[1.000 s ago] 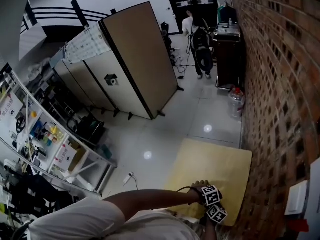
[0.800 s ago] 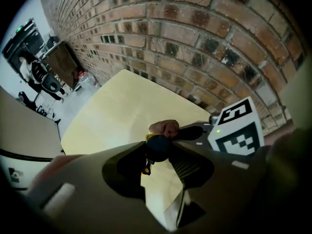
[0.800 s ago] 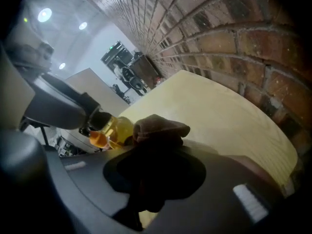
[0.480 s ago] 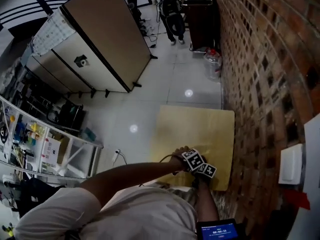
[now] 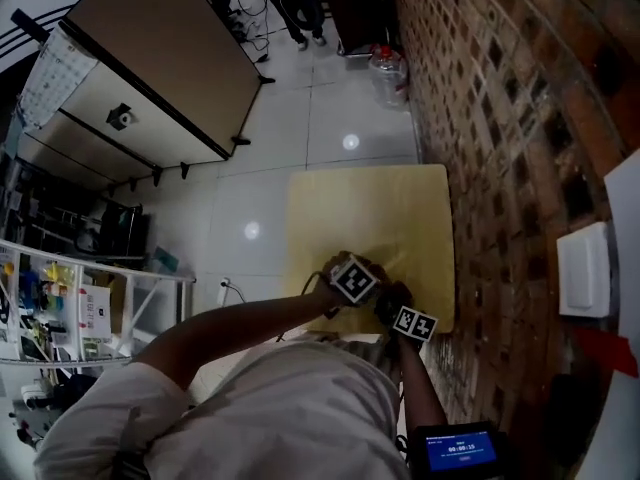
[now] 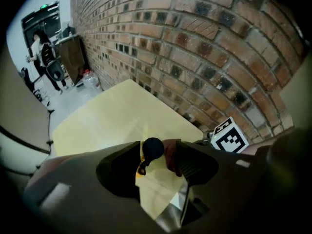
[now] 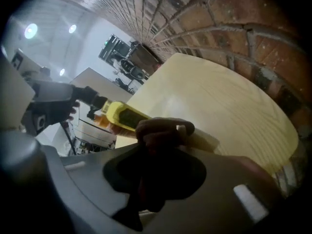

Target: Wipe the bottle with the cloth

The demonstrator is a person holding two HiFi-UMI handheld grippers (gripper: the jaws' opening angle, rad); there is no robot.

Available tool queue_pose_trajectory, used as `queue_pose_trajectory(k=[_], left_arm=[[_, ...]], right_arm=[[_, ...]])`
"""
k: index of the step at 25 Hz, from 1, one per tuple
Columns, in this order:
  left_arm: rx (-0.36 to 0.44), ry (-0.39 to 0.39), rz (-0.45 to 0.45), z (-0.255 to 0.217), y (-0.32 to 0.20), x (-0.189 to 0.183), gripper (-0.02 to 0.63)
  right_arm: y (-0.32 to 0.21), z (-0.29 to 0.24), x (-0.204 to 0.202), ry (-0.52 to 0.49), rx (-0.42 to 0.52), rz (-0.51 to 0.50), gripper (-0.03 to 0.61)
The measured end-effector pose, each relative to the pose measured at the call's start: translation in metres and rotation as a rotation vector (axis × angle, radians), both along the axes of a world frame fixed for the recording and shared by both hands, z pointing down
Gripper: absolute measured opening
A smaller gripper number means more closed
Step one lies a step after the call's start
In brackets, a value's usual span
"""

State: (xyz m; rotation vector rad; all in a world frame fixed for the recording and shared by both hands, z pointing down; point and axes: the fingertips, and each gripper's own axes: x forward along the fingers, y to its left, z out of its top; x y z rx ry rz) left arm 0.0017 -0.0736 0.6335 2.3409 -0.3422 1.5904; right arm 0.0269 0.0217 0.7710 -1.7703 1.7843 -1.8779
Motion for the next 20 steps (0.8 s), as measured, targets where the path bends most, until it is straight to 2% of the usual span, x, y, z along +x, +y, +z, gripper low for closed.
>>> queue_pose_trajectory(k=[2, 4, 8, 10, 11, 13, 16, 17, 20], left_arm=[[0.041, 0.066, 0.158, -0.017, 0.003, -0.003, 0.252], [0.133, 0.118, 0.393, -0.029, 0.006, -0.004, 0.253], [0.321, 0.091, 0.855, -0.023, 0.013, -0.011, 0.252], [0.367, 0.083, 1.028, -0.016, 0.02, -0.008, 0.249], [0.364, 0.079, 1.089, -0.012, 0.025, -0.006, 0.249], [0.335, 0.054, 1.161, -0.001, 0.034, -0.001, 0.247], [0.336, -0.012, 1.195, 0.02, 0.035, 0.007, 0.226], [0.342, -0.026, 1.184, 0.023, 0.033, 0.01, 0.18], [0.311, -0.041, 1.076, 0.021, 0.031, 0.019, 0.17]], right_arm=[[0.014, -0.012, -0.006, 0.028, 0.028, -0.02, 0.087], [0.028, -0.021, -0.01, 0.055, 0.048, -0.031, 0.087], [0.043, -0.037, -0.014, 0.087, 0.077, -0.049, 0.087], [0.042, -0.046, -0.016, 0.1, 0.101, -0.062, 0.087], [0.041, -0.053, -0.016, 0.111, 0.111, -0.069, 0.087], [0.038, -0.063, -0.016, 0.139, 0.127, -0.086, 0.087], [0.03, -0.075, -0.02, 0.175, 0.16, -0.119, 0.087], [0.027, -0.079, -0.022, 0.184, 0.174, -0.131, 0.087], [0.012, -0.093, -0.032, 0.207, 0.24, -0.171, 0.087]])
